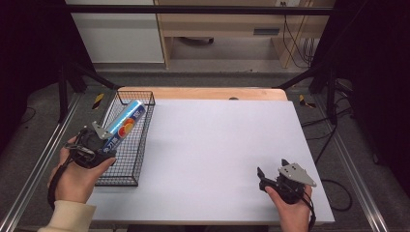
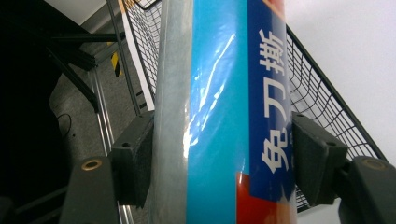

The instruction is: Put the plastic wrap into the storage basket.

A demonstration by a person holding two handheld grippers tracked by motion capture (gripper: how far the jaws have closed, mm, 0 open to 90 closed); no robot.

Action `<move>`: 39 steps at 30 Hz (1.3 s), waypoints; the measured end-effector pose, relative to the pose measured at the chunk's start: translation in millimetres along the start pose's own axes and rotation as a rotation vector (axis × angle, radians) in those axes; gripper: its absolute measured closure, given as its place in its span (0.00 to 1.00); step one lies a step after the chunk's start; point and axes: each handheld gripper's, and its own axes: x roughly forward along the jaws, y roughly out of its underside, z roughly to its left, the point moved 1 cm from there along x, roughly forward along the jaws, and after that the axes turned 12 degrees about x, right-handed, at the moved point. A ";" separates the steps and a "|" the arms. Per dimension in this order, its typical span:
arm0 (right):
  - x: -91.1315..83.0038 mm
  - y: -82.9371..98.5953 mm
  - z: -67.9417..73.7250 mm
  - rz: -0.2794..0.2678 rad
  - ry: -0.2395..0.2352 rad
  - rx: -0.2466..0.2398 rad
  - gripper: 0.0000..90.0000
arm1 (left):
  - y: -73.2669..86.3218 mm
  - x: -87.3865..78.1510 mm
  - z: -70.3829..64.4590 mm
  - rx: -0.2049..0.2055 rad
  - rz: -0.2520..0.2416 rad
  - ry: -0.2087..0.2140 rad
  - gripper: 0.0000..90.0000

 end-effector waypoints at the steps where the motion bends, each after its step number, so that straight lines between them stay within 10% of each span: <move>1: -0.1 -0.1 0.1 -0.001 0.000 -0.001 0.16 | 0.2 0.0 0.2 0.002 0.000 -0.001 0.36; 39: -0.1 -0.1 0.0 0.000 0.000 -0.001 0.16 | -0.2 19.8 -7.3 0.062 0.126 -0.056 0.36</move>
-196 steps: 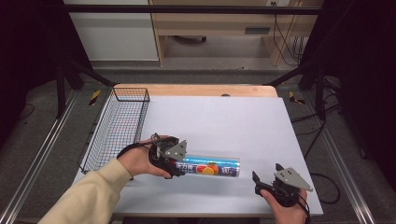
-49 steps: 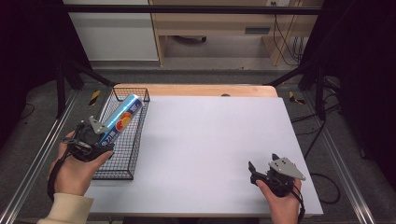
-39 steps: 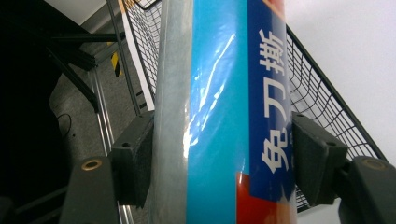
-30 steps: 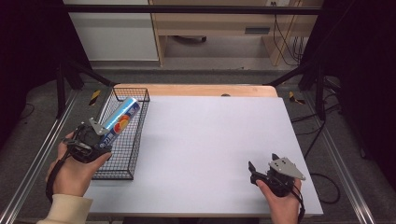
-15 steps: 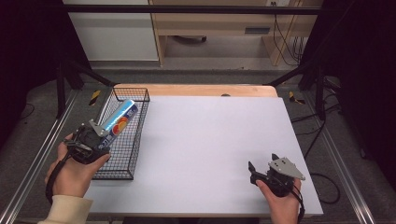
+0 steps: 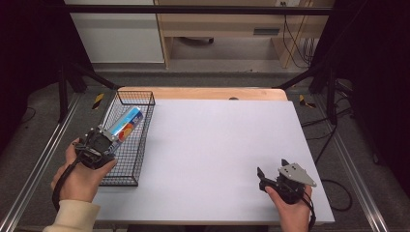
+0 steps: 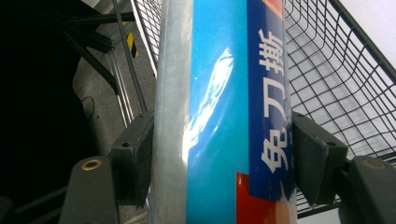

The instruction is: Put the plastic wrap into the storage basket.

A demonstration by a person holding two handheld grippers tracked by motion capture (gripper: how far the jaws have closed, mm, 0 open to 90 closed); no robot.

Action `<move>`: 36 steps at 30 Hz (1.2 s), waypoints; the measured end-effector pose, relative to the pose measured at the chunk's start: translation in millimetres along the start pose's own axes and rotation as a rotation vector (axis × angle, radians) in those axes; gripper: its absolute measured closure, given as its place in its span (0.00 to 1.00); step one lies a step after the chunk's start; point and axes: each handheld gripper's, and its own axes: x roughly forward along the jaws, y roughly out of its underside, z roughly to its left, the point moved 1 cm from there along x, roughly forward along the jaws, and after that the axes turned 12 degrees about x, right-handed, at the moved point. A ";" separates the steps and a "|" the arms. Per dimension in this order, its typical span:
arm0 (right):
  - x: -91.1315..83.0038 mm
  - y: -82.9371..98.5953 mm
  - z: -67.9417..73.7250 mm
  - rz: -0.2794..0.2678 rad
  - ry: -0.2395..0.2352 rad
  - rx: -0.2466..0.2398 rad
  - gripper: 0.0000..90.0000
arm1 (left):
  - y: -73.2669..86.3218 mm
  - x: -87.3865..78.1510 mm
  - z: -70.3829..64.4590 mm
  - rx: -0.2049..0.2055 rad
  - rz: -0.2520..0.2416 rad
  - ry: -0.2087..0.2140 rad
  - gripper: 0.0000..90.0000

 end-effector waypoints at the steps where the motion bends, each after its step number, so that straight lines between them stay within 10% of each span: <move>1: 0.0 0.0 0.1 0.000 0.000 0.000 0.16 | -0.6 0.7 -0.4 0.004 0.004 -0.001 0.36; 36: -0.4 -0.2 -0.4 -0.001 -0.007 0.003 0.16 | -9.6 15.5 -5.8 0.015 0.089 -0.022 0.36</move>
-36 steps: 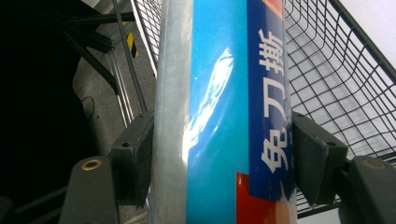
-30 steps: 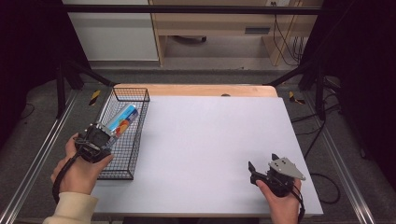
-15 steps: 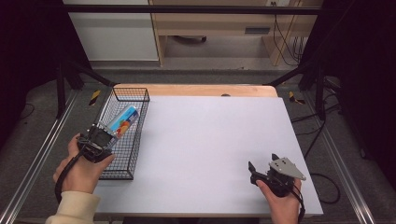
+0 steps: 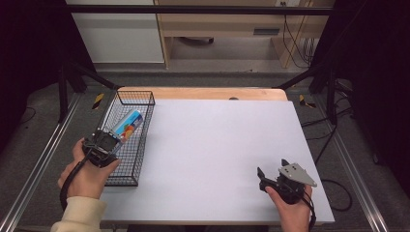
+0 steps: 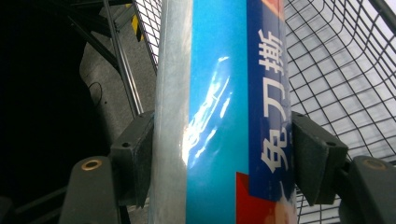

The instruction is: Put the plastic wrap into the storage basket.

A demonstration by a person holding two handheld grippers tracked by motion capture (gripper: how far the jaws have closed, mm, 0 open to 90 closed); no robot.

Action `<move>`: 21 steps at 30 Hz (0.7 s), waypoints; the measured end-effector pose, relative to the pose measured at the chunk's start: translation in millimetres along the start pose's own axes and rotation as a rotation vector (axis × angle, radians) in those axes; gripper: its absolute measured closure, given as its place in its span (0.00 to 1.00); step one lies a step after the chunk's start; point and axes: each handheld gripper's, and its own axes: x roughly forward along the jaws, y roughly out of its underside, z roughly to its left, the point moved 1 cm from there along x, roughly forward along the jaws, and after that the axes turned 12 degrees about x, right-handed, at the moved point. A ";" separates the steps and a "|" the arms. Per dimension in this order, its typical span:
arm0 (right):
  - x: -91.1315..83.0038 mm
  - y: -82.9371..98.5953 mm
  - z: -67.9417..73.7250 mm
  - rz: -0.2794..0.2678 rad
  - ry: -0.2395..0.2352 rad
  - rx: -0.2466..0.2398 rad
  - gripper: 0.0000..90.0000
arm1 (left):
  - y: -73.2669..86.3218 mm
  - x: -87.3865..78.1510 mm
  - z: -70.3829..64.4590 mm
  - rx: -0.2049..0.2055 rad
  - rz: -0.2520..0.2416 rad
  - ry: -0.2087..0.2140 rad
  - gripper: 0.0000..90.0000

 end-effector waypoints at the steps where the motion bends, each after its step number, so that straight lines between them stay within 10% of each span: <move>1: -0.2 -0.1 0.1 -0.001 0.000 0.000 0.16 | -0.6 0.2 -0.1 0.002 0.003 0.000 0.36; 21: -0.3 0.0 0.5 0.000 -0.002 -0.002 0.16 | -9.8 10.1 2.1 0.010 0.067 0.027 0.36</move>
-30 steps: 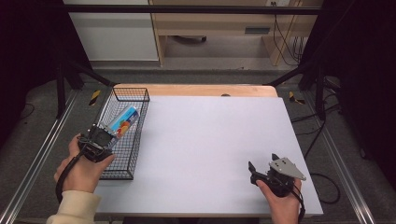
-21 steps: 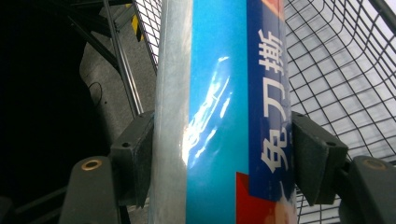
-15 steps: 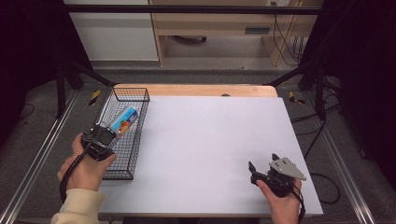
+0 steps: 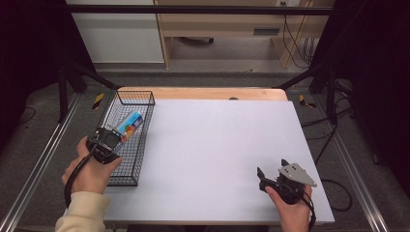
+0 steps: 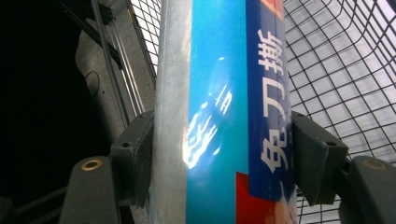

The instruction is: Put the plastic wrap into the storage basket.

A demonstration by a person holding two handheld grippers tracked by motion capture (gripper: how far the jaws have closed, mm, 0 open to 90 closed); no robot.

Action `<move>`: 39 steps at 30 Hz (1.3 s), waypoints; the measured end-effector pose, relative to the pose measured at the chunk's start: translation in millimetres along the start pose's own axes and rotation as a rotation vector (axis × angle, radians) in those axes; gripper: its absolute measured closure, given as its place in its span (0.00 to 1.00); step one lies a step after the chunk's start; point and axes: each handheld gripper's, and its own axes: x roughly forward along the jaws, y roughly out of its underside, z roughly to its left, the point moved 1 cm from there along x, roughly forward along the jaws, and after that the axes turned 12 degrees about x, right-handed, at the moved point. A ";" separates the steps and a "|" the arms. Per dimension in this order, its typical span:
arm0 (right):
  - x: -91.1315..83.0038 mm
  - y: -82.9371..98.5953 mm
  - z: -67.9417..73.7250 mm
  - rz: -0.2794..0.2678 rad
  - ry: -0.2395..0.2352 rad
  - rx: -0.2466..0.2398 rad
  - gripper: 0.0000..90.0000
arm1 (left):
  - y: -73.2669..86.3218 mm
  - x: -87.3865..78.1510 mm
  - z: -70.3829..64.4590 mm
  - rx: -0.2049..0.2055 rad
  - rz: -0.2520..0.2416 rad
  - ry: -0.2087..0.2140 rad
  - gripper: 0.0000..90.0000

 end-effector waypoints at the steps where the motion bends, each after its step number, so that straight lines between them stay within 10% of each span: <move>1: 0.0 0.0 0.0 0.000 0.001 -0.002 0.16 | -0.7 0.7 0.2 -0.003 0.004 0.005 0.36; 39: 1.6 0.5 1.4 0.007 -0.006 -0.001 0.16 | -4.2 19.8 -3.8 0.041 0.098 0.062 0.36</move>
